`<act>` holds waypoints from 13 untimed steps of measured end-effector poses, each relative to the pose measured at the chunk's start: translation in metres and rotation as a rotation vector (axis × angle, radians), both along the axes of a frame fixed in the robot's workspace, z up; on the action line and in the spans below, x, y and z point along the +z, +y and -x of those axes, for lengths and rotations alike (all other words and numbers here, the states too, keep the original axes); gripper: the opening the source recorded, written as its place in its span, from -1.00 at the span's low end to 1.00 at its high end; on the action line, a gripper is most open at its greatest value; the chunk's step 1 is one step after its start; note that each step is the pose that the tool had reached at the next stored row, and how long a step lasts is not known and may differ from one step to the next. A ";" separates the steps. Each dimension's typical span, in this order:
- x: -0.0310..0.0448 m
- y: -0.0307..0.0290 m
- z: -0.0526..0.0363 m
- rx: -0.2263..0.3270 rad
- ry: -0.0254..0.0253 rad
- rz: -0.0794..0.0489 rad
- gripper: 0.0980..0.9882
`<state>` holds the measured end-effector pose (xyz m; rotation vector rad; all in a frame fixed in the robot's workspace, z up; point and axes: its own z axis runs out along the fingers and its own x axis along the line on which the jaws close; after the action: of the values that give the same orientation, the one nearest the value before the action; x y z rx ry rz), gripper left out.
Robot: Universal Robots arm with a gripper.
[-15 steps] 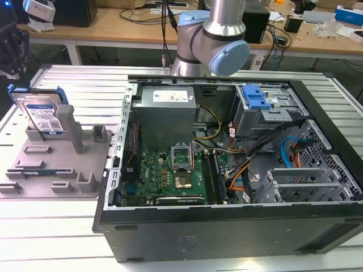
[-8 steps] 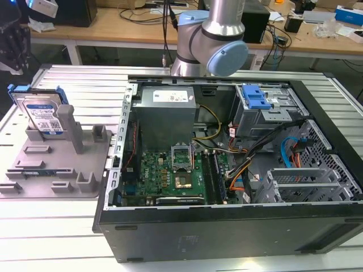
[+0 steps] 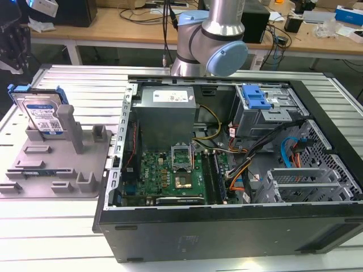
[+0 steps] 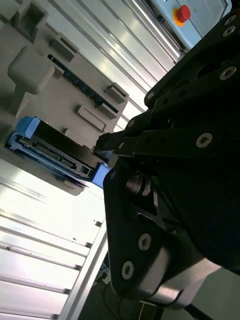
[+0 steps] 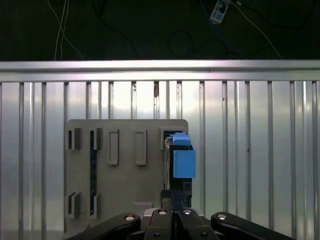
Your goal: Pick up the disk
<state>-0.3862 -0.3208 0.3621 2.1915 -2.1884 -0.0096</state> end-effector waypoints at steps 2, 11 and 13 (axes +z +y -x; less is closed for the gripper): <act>0.0000 0.0027 0.0002 0.017 0.0001 0.007 -0.84; -0.0004 0.0111 0.0020 0.092 -0.0101 0.014 -0.52; -0.0004 0.0111 0.0162 0.092 -0.0136 0.014 -0.12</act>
<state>-0.4024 -0.3097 0.3616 2.2885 -2.0855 0.0241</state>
